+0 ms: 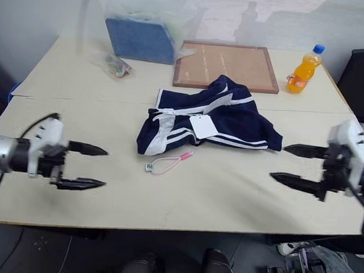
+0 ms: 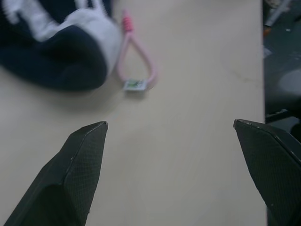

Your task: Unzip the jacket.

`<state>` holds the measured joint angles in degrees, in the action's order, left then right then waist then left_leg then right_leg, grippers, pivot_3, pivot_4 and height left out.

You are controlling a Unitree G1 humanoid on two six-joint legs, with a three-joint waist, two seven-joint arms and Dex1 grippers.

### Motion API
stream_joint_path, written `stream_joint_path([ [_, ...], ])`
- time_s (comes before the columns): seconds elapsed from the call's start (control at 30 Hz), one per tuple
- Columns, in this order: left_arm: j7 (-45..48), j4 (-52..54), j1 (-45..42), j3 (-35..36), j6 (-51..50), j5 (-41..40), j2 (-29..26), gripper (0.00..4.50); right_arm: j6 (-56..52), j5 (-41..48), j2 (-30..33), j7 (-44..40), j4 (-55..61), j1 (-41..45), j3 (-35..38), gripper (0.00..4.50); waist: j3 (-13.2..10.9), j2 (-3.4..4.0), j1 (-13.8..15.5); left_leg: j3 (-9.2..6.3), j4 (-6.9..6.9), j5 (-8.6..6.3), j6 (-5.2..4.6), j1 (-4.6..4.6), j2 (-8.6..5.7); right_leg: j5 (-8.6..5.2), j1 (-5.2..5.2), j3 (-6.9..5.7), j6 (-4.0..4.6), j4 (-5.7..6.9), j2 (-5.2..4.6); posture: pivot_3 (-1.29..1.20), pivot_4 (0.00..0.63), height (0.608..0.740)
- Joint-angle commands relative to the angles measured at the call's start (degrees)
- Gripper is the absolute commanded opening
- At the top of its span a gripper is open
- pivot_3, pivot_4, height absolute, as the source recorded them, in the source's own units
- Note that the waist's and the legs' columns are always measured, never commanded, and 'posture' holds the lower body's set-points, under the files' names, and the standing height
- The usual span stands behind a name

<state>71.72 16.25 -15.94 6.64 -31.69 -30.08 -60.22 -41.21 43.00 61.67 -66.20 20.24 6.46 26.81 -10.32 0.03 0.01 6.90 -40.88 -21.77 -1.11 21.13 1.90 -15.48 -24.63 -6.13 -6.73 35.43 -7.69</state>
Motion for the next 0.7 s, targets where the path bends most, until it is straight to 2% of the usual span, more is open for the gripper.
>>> stream_joint_path([
  [0.03,0.75,3.22,-2.58,-7.0,1.23,2.57,1.63,4.5,-2.18,3.96,-2.61,5.42,8.34,1.4,-2.0,4.49,0.0,0.0,0.02,0.01,-0.01,0.0,0.0,0.0,-0.01,0.0,0.0,0.0,0.0,0.0,0.0,0.0,0.15,0.74],
  [0.13,1.33,-0.6,-6.39,-15.22,7.24,9.5,5.44,4.5,-4.79,7.88,-6.39,10.34,12.22,3.64,-5.42,3.85,0.01,-0.01,0.14,0.03,-0.11,0.0,0.01,0.0,-0.01,0.0,0.05,-0.03,0.0,0.02,0.04,0.0,0.15,0.74],
  [0.23,-0.18,-5.99,-11.42,-19.72,9.14,12.82,11.52,4.5,-4.3,5.98,-7.32,12.36,14.17,3.7,-8.65,2.87,0.01,-0.02,0.81,0.11,-0.17,0.0,0.0,0.09,-0.06,0.0,0.03,-0.05,0.0,0.04,0.03,0.0,0.15,0.74],
  [0.43,-3.39,-14.23,-18.12,-23.67,13.34,18.49,20.72,4.5,-2.71,4.92,-7.08,12.23,16.44,-0.26,-9.62,2.87,0.0,-0.12,1.67,0.21,-0.21,-0.01,-0.01,0.16,-0.08,0.0,0.09,-0.2,0.0,-0.02,0.04,0.0,0.15,0.74],
  [0.7,-4.98,-22.22,-21.31,-26.96,18.72,25.27,25.33,4.5,-0.48,3.47,-7.32,13.46,18.25,-4.12,-8.75,2.87,0.01,-0.15,1.42,0.18,-0.24,0.0,-0.02,0.11,-0.06,0.01,0.11,-0.18,-0.02,0.02,0.04,0.0,0.15,0.74],
])
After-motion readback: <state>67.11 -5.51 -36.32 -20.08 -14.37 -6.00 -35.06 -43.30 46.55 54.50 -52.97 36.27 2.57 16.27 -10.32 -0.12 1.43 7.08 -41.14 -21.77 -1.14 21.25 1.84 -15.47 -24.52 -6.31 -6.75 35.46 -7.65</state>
